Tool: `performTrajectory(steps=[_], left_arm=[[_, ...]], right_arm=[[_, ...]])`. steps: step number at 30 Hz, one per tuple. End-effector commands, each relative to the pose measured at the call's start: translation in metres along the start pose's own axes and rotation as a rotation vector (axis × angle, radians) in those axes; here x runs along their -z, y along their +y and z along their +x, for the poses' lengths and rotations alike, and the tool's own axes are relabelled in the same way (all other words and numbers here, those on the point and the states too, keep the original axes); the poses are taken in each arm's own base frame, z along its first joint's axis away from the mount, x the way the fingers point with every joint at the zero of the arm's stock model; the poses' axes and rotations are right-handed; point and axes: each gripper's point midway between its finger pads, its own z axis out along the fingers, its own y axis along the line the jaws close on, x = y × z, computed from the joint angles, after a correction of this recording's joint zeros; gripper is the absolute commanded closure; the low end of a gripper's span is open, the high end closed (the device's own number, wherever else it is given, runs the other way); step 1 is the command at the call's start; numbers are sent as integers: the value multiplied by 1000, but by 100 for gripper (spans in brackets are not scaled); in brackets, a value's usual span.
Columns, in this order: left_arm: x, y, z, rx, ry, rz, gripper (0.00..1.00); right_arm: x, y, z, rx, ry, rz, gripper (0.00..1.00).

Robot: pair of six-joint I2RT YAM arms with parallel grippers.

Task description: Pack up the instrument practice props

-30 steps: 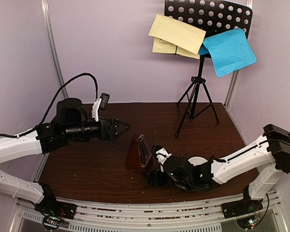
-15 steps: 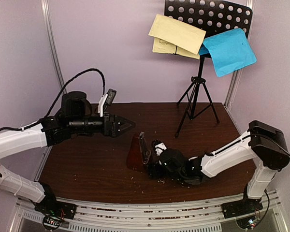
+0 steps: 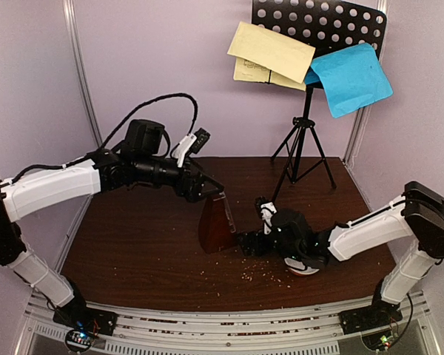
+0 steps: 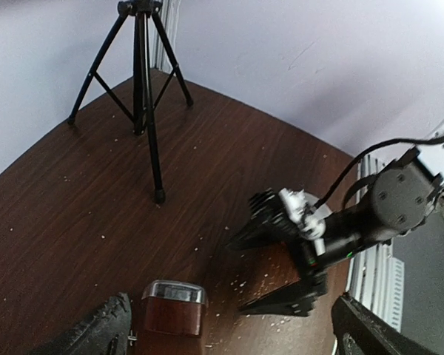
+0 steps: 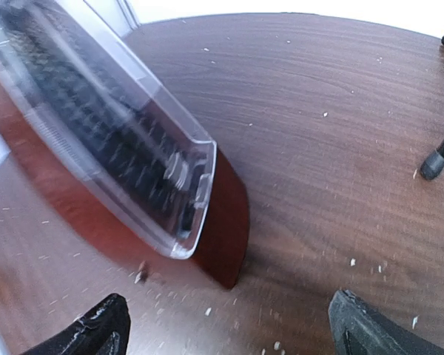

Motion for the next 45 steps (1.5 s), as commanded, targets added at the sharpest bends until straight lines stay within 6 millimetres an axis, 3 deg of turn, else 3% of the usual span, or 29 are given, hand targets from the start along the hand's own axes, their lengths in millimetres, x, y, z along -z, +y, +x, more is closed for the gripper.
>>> performTrajectory(steps=[1, 7, 11, 20, 24, 29, 36, 45], left_arm=[[-14, 21, 12, -128, 46, -58, 2], [-36, 16, 30, -190, 72, 44, 2], [-46, 21, 48, -204, 109, 53, 5], [-57, 32, 76, -215, 159, 49, 19], [-59, 30, 80, -207, 164, 75, 36], [-60, 32, 87, -224, 187, 76, 47], [-59, 35, 92, -201, 216, 130, 63], [-54, 53, 91, -82, 230, 182, 70]], right_arm=[[24, 11, -2, -97, -45, -123, 4], [42, 19, -7, -114, -65, -191, 2], [44, 26, -11, -79, -76, -209, 0], [41, 57, -10, -50, -110, -272, 0], [37, 64, -4, -48, -111, -260, 1], [35, 75, 6, 45, -93, -217, 1], [30, 78, 7, -11, -101, -194, 1], [21, 70, 26, -6, -61, -52, 0]])
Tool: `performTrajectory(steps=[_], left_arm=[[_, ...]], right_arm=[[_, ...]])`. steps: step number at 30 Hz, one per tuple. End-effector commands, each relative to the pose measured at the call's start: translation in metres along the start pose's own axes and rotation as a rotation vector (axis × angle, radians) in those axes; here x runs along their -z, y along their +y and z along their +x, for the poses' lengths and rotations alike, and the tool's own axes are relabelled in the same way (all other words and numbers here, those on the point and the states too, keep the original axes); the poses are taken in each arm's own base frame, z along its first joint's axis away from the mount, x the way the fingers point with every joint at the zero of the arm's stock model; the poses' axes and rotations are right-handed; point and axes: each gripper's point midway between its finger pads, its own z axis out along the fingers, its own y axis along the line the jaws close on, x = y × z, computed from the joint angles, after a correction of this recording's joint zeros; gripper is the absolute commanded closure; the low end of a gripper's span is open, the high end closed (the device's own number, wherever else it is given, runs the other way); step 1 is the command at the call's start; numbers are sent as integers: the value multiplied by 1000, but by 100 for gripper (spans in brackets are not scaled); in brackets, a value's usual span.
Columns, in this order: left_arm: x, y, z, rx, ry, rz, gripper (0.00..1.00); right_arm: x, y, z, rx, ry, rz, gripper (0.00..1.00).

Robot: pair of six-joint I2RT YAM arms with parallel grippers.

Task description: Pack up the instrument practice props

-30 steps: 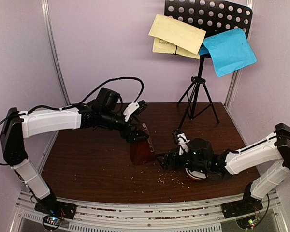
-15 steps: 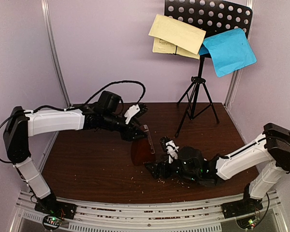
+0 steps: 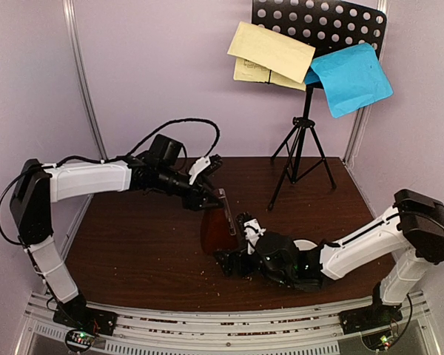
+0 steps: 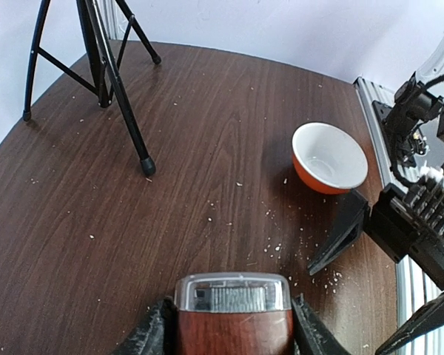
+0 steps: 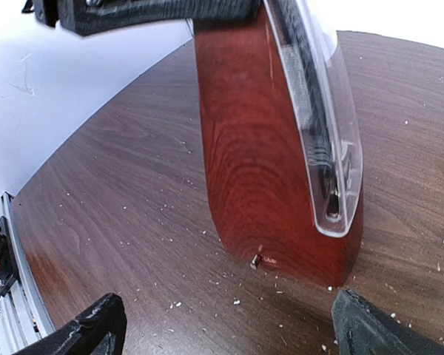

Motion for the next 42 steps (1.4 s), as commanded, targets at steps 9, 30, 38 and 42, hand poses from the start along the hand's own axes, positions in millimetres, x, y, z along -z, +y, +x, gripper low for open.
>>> performTrajectory(steps=[9, 30, 38, 42], left_arm=[[-9, 12, 32, 167, 80, 74, 72], [-12, 18, 37, 173, 94, 54, 72], [-11, 18, 35, 170, 90, 55, 72], [-11, 17, 35, 171, 89, 61, 72]], right_arm=[[-26, -20, 26, 24, 81, 165, 0], [-63, -51, 42, 124, 131, 221, 0], [-69, -52, 34, 165, 87, 237, 0], [-70, -56, 28, 161, 52, 242, 0]])
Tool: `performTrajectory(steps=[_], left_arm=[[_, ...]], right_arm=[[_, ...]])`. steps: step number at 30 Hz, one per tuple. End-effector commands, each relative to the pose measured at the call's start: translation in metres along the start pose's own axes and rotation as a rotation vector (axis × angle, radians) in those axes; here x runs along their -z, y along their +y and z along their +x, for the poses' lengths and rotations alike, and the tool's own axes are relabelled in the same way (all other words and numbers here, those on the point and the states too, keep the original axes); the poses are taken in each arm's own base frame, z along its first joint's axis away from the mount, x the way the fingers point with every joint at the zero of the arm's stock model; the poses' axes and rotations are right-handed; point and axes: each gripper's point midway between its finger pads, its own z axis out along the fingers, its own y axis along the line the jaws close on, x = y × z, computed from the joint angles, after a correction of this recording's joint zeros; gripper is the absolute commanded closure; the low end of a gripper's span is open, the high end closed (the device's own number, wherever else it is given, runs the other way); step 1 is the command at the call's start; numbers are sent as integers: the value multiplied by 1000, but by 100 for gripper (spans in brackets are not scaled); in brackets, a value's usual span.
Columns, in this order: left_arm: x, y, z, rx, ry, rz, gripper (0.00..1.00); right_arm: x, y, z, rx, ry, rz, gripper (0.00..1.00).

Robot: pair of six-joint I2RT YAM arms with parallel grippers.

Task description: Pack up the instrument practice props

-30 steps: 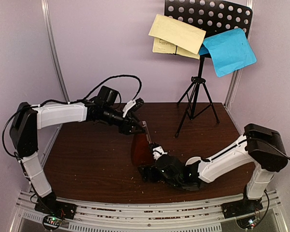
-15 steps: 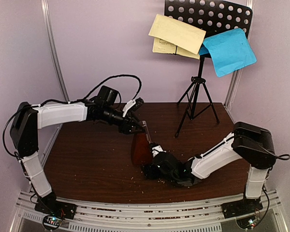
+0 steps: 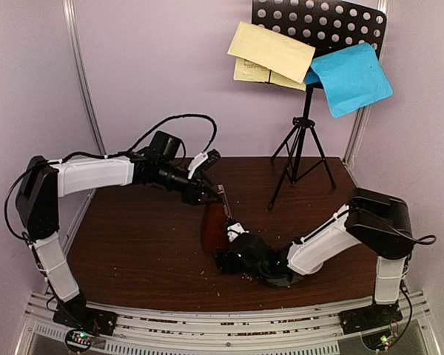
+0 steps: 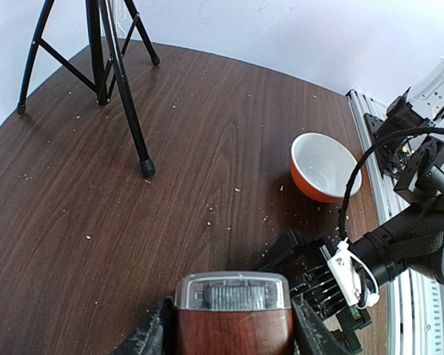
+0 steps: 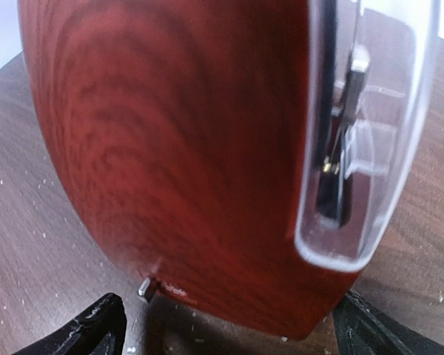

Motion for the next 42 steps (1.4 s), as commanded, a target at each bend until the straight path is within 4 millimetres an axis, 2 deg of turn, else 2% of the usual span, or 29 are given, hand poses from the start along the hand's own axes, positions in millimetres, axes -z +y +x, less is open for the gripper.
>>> performTrajectory(steps=[1, 6, 16, 23, 29, 33, 42], left_arm=[[-11, 4, 37, 104, 100, 10, 73], [-10, 5, 37, 106, 100, 7, 72], [-10, 3, 36, 106, 97, 13, 72], [-9, 4, 35, 104, 96, 12, 72], [-10, 3, 35, 103, 95, 14, 72], [-9, 3, 35, 105, 95, 15, 73], [-9, 2, 35, 104, 95, 17, 72]], right_arm=[[-4, -8, -15, -6, -72, 29, 0], [-4, -8, -21, -13, -113, 6, 1], [-11, -9, -17, -14, -102, 1, 7], [-12, -7, -14, -10, -86, -10, 3], [-14, -9, -12, -15, -78, -4, 4], [-14, -10, -11, -15, -78, -4, 8], [-14, -10, -11, -17, -79, -5, 25]])
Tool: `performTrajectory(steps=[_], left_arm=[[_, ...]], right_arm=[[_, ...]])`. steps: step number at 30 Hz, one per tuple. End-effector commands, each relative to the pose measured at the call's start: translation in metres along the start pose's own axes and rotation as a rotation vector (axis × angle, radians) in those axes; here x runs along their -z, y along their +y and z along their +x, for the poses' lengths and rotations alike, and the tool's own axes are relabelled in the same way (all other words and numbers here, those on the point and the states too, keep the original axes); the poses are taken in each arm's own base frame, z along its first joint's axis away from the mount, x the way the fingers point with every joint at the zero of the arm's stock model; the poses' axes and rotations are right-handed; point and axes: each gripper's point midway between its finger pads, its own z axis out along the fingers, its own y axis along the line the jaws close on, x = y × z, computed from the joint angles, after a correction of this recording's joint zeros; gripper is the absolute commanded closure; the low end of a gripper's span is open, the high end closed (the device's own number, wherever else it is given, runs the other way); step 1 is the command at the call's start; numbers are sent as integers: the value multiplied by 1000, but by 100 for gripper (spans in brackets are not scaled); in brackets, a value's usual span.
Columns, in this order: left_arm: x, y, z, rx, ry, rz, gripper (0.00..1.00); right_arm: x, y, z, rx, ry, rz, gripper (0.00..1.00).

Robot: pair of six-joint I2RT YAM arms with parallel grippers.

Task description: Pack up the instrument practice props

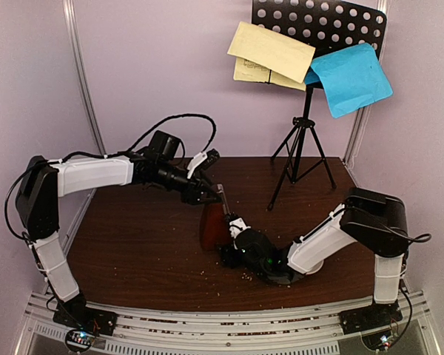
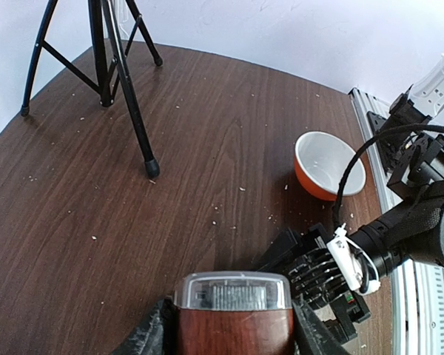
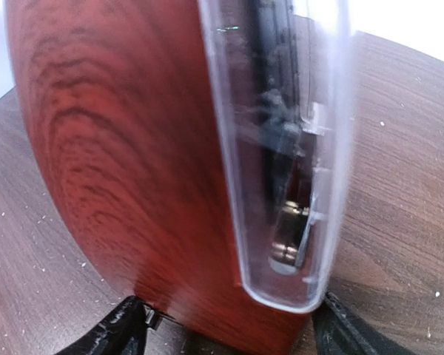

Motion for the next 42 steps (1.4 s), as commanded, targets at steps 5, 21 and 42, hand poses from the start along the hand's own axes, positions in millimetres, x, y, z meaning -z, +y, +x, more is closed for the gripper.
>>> performTrajectory(steps=[5, 21, 42], left_arm=[[-10, 1, 35, 119, 97, 17, 73], [-5, -1, 30, 98, 89, 0, 59], [28, -50, -16, -38, -19, 73, 19]], right_arm=[[-4, -3, 8, 4, 15, 4, 38], [10, 7, -2, 3, -19, -83, 14], [87, -38, -74, -134, -111, 49, 8]])
